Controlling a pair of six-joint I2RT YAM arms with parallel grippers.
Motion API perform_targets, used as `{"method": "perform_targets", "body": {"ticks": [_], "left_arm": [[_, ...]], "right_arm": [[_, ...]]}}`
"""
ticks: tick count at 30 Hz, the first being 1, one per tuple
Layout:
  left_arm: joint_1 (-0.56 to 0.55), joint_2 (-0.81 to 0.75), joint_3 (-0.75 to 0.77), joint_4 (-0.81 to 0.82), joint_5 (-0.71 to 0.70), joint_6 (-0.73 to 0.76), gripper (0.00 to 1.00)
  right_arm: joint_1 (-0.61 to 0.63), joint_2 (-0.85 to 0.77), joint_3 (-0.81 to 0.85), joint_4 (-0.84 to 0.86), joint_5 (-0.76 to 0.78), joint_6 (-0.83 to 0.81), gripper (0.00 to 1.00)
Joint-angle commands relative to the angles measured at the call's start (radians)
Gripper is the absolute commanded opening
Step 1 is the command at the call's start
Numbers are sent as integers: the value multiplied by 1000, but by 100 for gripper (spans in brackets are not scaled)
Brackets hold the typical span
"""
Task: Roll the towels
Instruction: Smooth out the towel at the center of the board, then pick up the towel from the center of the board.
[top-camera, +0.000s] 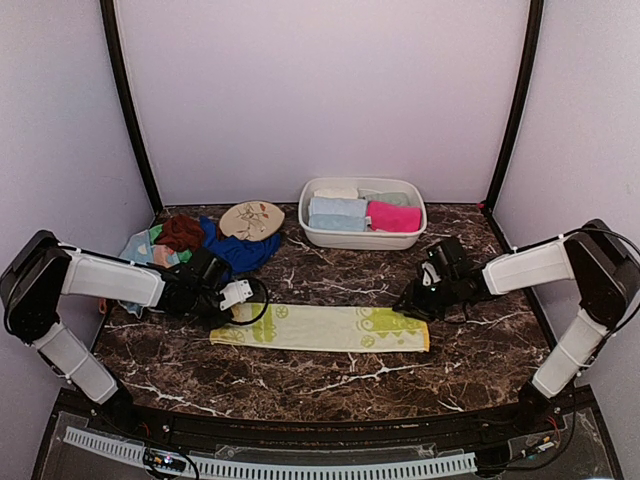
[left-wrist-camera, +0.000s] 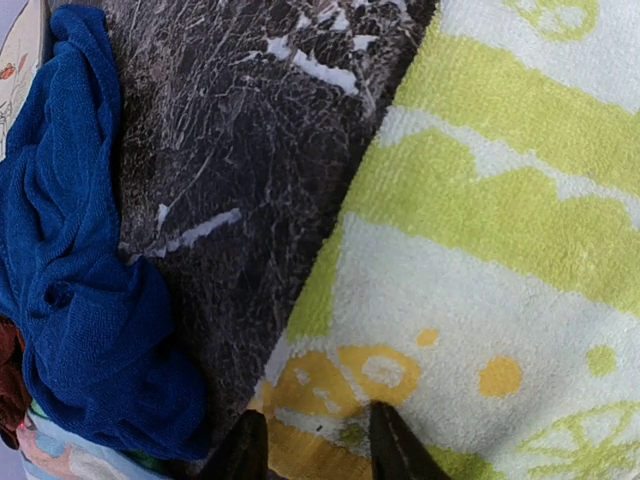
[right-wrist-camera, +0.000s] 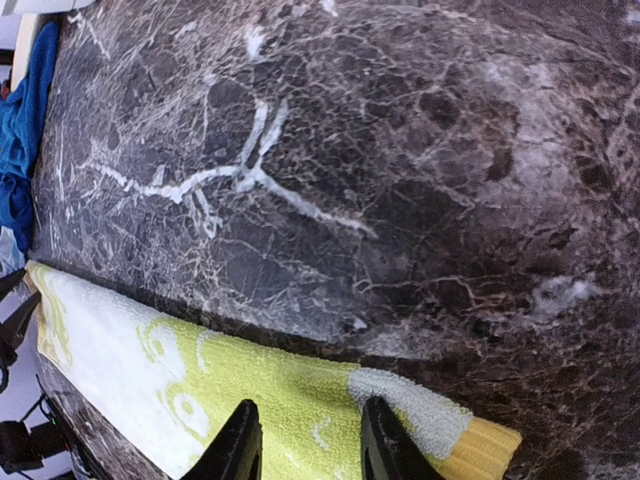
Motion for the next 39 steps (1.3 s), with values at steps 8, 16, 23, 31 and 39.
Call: {"method": "perform_targets", "body": {"ticks": [8, 16, 23, 31, 39], "left_arm": [[8, -214, 69, -281, 169, 52, 62], [8, -231, -89, -266, 214, 115, 57], [8, -183, -141, -202, 172, 127, 50], [7, -182, -149, -218, 207, 119, 48], [8, -189, -162, -226, 220, 121, 47]], "right_arm": [[-15, -192, 49, -261, 163, -113, 67], [-19, -203, -76, -260, 156, -111, 69], [-3, -202, -150, -168, 56, -71, 66], [70, -135, -121, -125, 44, -31, 57], [81, -126, -77, -141, 94, -5, 9]]}}
